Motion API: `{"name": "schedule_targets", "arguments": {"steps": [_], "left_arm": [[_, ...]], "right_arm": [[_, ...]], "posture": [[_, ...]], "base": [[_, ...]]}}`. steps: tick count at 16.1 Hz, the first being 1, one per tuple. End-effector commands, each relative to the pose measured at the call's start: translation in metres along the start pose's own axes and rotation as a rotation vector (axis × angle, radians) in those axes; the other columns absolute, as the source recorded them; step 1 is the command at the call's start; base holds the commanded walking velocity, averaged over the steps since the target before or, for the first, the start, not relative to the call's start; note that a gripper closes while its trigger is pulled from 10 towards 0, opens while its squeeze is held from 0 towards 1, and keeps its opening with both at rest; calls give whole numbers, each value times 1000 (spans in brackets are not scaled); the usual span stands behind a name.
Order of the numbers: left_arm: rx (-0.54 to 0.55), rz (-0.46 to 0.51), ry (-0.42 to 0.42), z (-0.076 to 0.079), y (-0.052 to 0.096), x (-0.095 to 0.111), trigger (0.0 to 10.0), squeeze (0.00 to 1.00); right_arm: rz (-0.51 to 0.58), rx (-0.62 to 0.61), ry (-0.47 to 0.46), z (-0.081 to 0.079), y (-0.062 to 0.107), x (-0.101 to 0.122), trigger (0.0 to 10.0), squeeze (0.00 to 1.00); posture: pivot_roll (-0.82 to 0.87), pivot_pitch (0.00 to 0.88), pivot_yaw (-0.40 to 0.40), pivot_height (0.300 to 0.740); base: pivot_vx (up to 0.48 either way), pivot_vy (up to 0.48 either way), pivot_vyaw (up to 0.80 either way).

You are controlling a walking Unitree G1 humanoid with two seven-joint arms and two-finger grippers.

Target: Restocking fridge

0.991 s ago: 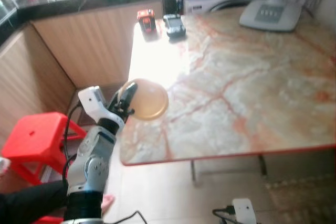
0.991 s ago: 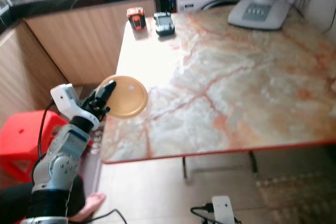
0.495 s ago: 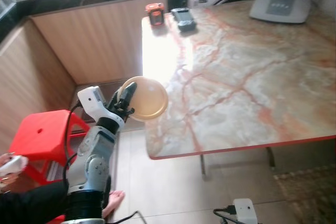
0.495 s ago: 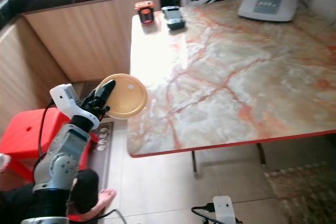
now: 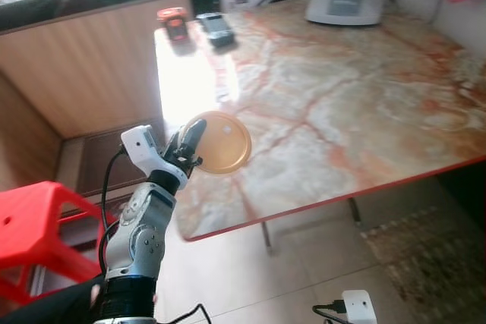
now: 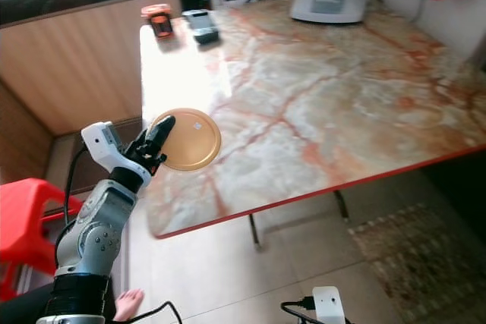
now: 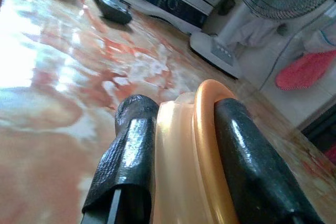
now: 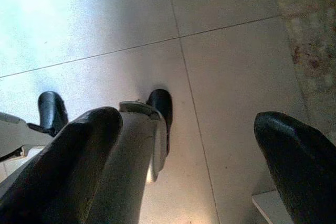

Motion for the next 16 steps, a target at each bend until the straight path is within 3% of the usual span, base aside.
{"name": "schedule_targets", "arguments": {"steps": [1, 16], "left_arm": [[-10, 16, -39, 1, -1, 6, 10000, 0], [-36, 21, -52, 10, -3, 3, 10000, 0]], "right_arm": [[-21, 10, -13, -4, 1, -6, 10000, 0], [-29, 16, -5, -4, 0, -6, 10000, 0]], "posture": [[-48, 70, 131, 740], [-48, 71, 123, 740]], "base": [[0, 0, -781], [0, -58, -775]]}}
Point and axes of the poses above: a point about 5 cm out from each wrist's last joint towards the gripper, its own y axis pointing back from the gripper into the wrist, its own x axis along the axis of the wrist's last joint, z = x × y, the point moved 6 cm from there along -y, pointing out of the wrist towards the gripper, and after that the axes turned 4 degrees about y, right-handed, at the moved point
